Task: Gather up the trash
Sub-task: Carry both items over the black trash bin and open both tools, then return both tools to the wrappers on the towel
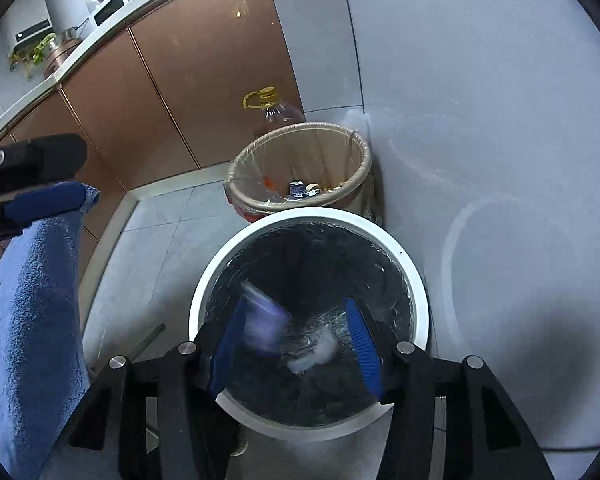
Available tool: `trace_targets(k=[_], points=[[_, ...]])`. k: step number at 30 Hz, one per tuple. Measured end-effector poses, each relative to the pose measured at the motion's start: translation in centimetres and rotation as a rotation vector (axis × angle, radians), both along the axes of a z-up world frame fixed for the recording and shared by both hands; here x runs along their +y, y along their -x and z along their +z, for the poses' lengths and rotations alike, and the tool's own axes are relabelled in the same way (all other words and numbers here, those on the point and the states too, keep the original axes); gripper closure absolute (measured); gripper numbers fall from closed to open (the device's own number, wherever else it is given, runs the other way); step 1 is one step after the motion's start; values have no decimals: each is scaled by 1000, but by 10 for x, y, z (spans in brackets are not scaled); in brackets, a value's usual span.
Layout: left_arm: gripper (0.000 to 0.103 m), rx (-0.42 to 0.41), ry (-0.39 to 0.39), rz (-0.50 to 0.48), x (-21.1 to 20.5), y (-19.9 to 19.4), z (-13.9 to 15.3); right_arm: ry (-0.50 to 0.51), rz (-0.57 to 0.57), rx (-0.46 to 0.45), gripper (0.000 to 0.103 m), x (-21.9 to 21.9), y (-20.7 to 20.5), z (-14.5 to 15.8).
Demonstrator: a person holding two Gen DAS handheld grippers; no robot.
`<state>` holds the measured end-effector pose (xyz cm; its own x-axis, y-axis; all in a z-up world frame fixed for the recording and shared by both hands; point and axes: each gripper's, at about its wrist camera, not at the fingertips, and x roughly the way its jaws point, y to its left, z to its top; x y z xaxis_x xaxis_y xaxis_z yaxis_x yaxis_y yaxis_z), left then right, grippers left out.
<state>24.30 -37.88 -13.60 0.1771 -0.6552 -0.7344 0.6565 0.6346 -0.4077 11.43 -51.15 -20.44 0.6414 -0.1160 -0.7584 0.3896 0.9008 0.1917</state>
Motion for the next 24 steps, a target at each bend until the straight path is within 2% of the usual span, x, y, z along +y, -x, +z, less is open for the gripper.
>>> trace_targets(k=[5,9,14,19,24], points=[[48,-99,33,47,34,15,35,21,14,-47,52,15,11,26],[48,-198,67,120,82,34,72,49,56,-124,50,42,21,62],[48,-306,103,216,147,70,112,85,165,-232,50,95,39,116],[48,-397,88,303,221,107,145,118,290,-337,49,155,57,167],[48,-470,53,427,313,142,164,146,401,-401,48,202,71,202]])
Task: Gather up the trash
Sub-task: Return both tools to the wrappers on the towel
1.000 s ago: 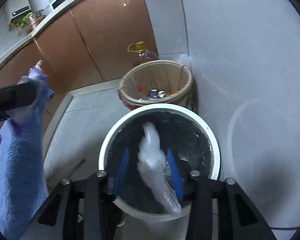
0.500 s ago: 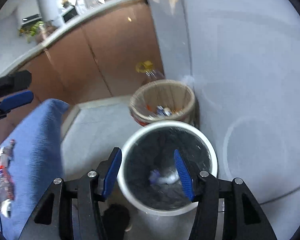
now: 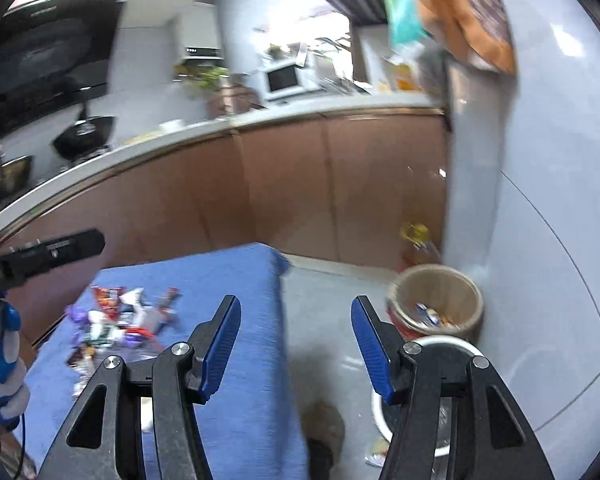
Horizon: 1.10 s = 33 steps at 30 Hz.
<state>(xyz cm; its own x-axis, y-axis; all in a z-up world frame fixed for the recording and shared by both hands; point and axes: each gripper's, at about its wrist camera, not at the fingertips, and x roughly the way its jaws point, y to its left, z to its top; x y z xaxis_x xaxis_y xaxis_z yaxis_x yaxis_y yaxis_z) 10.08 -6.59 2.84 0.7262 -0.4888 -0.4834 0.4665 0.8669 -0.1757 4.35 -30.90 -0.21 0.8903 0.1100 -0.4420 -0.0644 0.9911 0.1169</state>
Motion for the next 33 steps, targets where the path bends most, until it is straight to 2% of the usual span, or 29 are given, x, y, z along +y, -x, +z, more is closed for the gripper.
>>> trace_targets(k=[7,11,15,22,27,33], points=[[48,-6,7,233,130,29,-11,35,117,-36,48,54,20,24],[48,-7,-17,357,185,43,-24,51,174,-42,48,78,23,28],[48,32,-8,467,235,44,-44,62,223,-25,48,95,7,22],[48,148,-23,544,276,4,-100,52,324,57,48,127,-44,-4],[48,229,-45,555,287,-36,-139,72,398,134,48,158,-86,-32],[48,285,-76,544,290,-71,-174,103,507,193,48,197,-134,-55]])
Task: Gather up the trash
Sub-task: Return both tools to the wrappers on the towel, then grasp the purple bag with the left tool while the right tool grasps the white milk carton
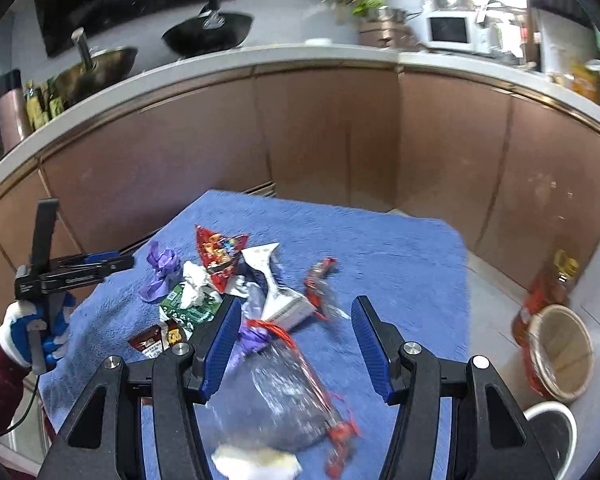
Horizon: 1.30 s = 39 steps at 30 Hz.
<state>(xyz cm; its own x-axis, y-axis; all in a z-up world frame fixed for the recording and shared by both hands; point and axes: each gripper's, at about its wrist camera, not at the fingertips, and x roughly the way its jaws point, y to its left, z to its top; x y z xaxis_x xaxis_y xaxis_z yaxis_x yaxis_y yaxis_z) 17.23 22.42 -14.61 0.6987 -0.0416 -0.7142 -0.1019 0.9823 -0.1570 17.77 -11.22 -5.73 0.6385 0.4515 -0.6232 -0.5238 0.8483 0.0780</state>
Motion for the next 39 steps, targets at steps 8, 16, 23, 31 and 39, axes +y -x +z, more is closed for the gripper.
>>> trace_targets(k=[8,16,23,31,39], points=[[48,31,-12,-51,-3,-32,-21,59,115,57,48,49,-43,-32],[50,68,-3,-94,-6,-53,-43,146,189,165,48,79,-90,-68],[61,87,36,-107,-1,-69,-54,222,223,223,61,95,-116,-91],[73,100,45,-110,3,-83,-60,274,254,272,70,99,-128,-107],[78,81,70,-86,9,-83,-59,305,306,309,74,111,-137,-111]])
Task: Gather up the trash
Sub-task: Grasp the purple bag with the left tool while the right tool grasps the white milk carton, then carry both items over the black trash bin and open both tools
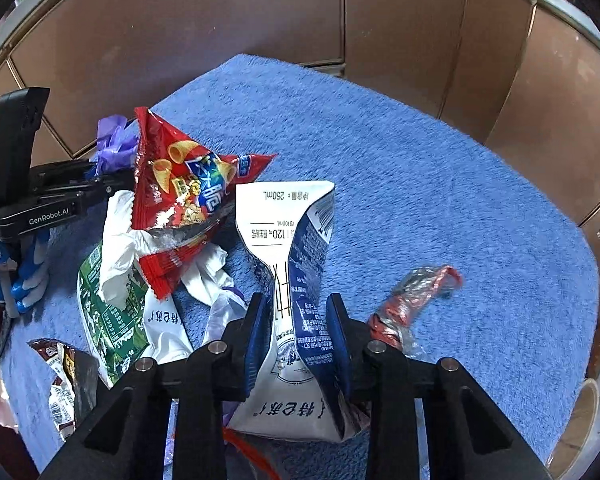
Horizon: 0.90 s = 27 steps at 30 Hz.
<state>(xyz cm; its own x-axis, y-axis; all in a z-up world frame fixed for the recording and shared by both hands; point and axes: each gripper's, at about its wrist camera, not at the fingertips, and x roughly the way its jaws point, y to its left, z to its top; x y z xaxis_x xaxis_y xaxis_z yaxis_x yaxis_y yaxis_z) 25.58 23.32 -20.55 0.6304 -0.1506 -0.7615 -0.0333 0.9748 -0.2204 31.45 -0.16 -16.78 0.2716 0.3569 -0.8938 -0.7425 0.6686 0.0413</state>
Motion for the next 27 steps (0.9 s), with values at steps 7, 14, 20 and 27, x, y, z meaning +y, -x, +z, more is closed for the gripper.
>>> trace_targets(k=[7,14,20,27], points=[[78,-32,10,38,8,21,17,-37,-17,-43,75,8,2,11],[78,-105,18,63,14,54,55,-183,-52,-130,76,-13,34,74],[78,-181,16,60,8,89,95,-280,-80,-227,76,-36,81,131],[78,-280,4,40,-9,129,150,-330,-133,-328,75,-80,141,177]])
